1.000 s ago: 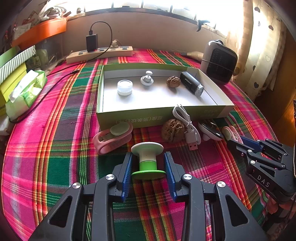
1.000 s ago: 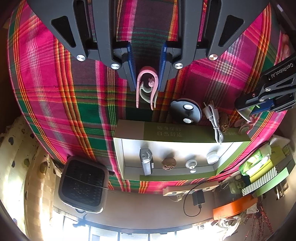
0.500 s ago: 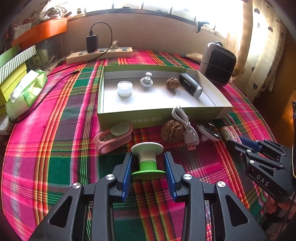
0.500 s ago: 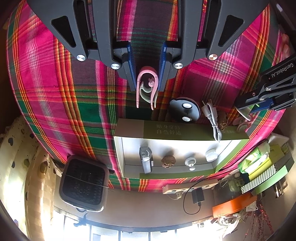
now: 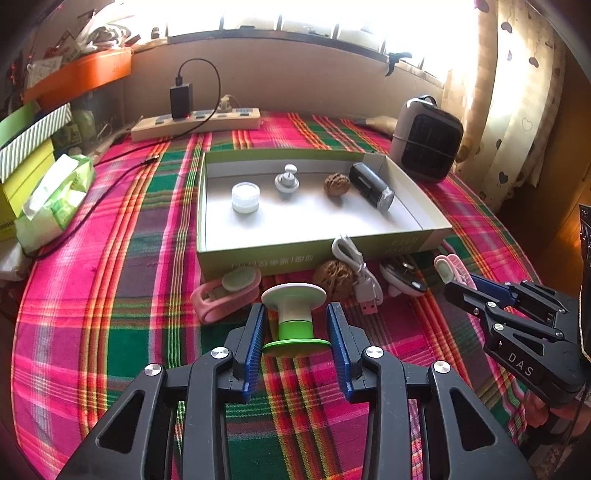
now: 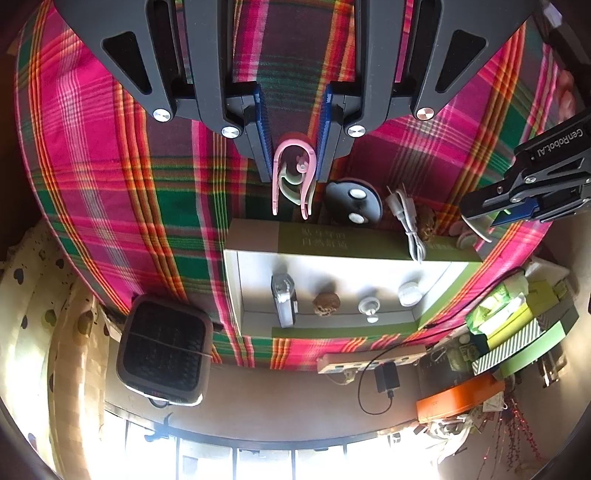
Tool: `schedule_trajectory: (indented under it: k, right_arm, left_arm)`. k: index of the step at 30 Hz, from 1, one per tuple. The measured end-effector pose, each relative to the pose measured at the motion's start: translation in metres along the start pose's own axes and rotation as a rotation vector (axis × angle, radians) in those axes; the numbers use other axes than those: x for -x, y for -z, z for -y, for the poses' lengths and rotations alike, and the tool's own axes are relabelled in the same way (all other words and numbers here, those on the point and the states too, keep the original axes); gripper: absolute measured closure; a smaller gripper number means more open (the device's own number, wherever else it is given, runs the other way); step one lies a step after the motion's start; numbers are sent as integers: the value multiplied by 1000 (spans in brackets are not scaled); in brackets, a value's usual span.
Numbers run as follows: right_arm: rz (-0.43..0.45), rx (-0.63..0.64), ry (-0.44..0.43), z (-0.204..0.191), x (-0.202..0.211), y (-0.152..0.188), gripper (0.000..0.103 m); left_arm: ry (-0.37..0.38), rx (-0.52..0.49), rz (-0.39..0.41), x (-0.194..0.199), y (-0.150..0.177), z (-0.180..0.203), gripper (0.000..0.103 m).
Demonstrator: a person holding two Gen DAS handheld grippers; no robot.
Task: Organize objects
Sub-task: 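Carry the pink hook with the right gripper while the left gripper carries the spool into the tray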
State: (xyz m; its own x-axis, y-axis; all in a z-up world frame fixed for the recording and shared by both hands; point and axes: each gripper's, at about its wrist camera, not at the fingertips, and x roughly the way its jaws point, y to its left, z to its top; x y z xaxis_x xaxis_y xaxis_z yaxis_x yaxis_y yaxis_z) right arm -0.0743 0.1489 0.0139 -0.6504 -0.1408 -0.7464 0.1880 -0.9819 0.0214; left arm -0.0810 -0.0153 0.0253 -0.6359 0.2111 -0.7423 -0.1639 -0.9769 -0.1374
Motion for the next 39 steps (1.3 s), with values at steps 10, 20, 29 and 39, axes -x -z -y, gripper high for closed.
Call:
schedule_trajectory:
  k: [10, 20, 29, 39]
  right_arm:
    - [24, 11, -19, -3, 5, -15, 80]
    - [29, 38, -33, -8, 2, -28, 80]
    - [32, 54, -38, -11, -3, -39, 80]
    - [33, 65, -44, -11, -12, -52, 80]
  left_arm:
    - [8, -10, 26, 4, -16, -1, 71]
    - [10, -14, 33, 3, -26, -3, 71]
    - [5, -17, 43, -1, -36, -3, 71]
    - [-3, -24, 45, -11, -49, -6, 71]
